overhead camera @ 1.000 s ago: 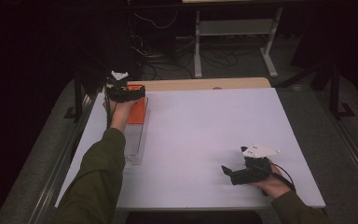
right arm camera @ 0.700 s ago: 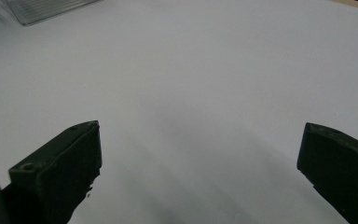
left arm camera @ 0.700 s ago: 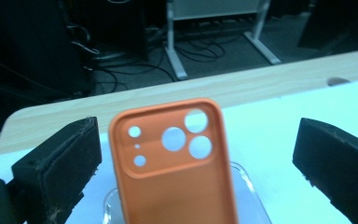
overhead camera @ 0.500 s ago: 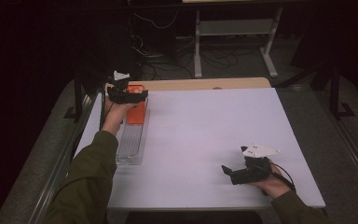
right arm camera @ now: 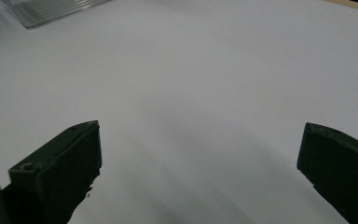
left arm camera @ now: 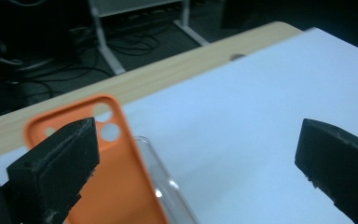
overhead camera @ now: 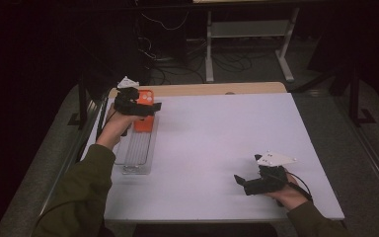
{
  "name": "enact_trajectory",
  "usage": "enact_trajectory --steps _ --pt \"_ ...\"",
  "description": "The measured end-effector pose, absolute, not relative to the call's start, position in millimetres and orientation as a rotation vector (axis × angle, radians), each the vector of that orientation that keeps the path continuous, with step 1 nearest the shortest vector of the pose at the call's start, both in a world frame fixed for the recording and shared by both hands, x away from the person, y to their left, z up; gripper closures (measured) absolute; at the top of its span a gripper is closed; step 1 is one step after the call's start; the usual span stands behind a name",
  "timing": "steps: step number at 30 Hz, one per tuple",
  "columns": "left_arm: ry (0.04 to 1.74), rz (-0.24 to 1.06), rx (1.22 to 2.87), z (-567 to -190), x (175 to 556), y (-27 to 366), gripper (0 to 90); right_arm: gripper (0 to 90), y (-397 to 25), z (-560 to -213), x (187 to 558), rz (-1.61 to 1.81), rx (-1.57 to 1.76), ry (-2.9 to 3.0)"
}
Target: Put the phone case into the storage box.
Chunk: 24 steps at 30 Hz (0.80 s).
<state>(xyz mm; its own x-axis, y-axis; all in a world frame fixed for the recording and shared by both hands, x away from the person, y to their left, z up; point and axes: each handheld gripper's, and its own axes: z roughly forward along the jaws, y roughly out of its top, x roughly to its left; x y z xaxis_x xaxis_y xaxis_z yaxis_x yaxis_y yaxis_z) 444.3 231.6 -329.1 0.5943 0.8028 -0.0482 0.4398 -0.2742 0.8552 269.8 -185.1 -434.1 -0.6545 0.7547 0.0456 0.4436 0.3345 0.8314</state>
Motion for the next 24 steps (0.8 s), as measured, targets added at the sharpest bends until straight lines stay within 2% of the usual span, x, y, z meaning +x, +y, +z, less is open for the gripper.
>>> enact_trajectory --steps 7,24 --pt "0.883 0.447 1.941 -328 416 231 0.0 0.0 -186 -428 271 1.276 1.055 2.243" --pt "0.787 0.373 1.910 -350 362 241 0.0 0.0 -191 -418 274 1.306 1.037 2.236"
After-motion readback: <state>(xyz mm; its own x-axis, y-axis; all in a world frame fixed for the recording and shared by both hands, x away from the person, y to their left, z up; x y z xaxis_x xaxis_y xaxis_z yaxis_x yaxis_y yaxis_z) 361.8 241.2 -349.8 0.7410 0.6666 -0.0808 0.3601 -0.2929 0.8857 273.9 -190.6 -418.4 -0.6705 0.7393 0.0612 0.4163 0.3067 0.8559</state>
